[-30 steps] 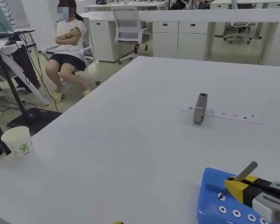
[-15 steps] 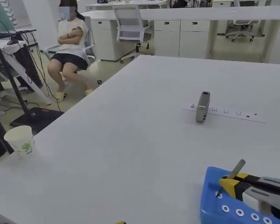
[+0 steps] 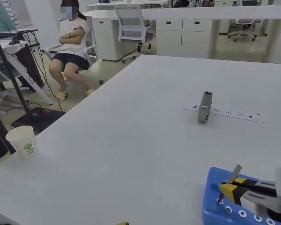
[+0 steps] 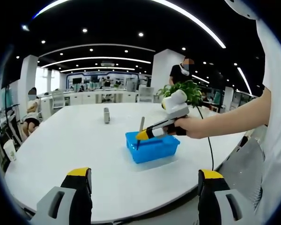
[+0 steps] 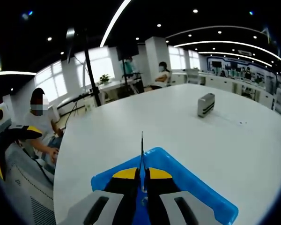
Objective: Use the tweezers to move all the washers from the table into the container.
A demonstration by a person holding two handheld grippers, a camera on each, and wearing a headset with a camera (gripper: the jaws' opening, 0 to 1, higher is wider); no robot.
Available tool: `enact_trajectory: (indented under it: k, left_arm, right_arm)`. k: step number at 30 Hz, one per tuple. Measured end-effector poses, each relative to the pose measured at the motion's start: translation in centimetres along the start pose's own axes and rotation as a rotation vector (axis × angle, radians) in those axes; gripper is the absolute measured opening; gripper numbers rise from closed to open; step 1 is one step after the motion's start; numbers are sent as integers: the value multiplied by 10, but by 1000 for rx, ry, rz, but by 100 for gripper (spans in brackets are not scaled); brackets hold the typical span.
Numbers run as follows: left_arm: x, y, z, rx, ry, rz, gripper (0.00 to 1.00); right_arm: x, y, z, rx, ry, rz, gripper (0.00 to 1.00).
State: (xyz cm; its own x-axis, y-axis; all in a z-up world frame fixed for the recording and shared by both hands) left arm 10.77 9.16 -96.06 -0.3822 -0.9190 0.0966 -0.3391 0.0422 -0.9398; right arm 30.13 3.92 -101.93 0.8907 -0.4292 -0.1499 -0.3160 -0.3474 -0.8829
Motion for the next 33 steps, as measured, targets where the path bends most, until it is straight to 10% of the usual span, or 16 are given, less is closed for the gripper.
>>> enact_trajectory:
  k: [33]
  left_arm:
    - [1,2,1,-11,11,-8,95]
  right_arm:
    - [5,-13,-13,60,37,20,4]
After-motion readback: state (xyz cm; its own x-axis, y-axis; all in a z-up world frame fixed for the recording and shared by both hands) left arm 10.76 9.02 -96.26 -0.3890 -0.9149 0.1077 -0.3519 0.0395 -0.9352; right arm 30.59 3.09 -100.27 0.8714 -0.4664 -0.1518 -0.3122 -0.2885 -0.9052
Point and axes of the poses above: the centre of the closed fingertips' face, and the gripper's own axes: z roughly forward along the fingers, x roughly to its right, y roughly out of its underside, the point moved 1 cm from there along -z, roughly backward along the fingers, and after that the axes turned 2 degrees about x, right-handed, at the moved point
